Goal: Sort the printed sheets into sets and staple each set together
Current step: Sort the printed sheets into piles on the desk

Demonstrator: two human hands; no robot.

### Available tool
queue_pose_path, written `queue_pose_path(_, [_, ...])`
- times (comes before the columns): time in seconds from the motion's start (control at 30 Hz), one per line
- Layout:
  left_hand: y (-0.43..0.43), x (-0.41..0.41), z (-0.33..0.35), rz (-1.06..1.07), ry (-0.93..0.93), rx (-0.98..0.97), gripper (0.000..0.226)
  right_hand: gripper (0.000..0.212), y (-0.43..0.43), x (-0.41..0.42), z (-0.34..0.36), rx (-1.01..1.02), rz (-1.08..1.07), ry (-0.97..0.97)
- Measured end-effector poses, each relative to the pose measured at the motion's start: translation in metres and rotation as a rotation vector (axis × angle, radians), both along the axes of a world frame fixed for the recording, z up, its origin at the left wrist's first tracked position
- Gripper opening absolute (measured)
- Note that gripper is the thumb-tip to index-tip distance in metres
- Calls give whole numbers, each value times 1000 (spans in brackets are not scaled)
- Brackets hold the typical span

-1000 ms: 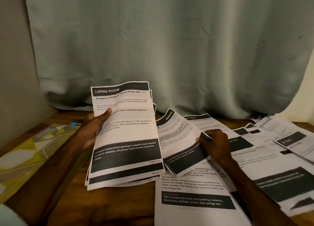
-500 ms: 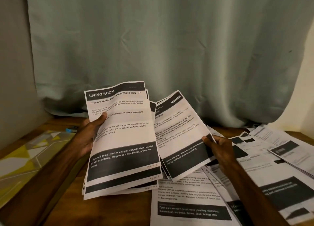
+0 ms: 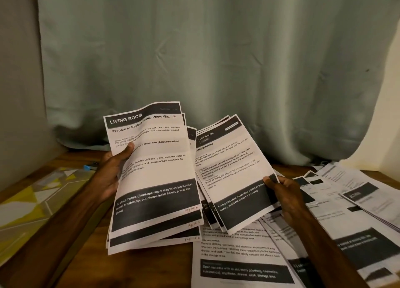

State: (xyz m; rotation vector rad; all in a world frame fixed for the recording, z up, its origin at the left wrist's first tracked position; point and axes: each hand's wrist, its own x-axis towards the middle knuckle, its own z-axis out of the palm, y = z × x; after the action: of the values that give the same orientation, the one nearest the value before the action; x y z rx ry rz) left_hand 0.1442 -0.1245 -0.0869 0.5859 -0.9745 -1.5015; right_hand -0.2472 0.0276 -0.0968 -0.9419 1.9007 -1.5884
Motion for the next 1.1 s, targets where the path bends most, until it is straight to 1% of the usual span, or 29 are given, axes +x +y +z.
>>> queue_pose_path(0.07, [0, -1, -1, 0, 5, 1, 40, 14, 1, 0, 1, -2, -15, -37])
queue_pose_path(0.23, [1, -2, -1, -15, 11, -1, 47, 13, 0, 0, 0, 15, -27, -77])
queue_pose_path(0.37, [3, -2, 1, -21, 7, -6, 46, 12, -3, -3, 0, 32, -21, -104])
queue_pose_path(0.4, [4, -3, 1, -22, 5, -11, 44, 15, -4, -5, -1, 46, -21, -116])
queue_pose_path(0.5, [9, -6, 4, -18, 0, -25, 37, 36, -6, -10, -1, 132, -11, -194])
queue_pose_path(0.6, [11, -6, 6, -9, -10, -28, 41, 47, -7, -10, 1, 243, 14, -226])
queue_pose_path(0.73, [11, -6, 5, -16, -18, -34, 44, 54, -4, -7, 4, 302, 9, -229])
queue_pose_path(0.9, [10, -6, 3, -18, -12, -27, 43, 53, 0, -5, 8, 306, 41, -176])
queue_pose_path(0.93, [10, -6, 3, -17, -8, -22, 43, 52, 2, -3, 9, 305, 51, -135])
queue_pose_path(0.97, [9, -7, 2, -16, -5, -16, 43, 51, 4, -2, 8, 301, 52, -43])
queue_pose_path(1.03, [11, -9, 3, -11, -15, -14, 41, 53, 7, -1, 5, 287, 16, 294])
queue_pose_path(1.1, [15, -12, 3, -18, -22, -20, 35, 61, 8, 8, 4, 185, -42, 620])
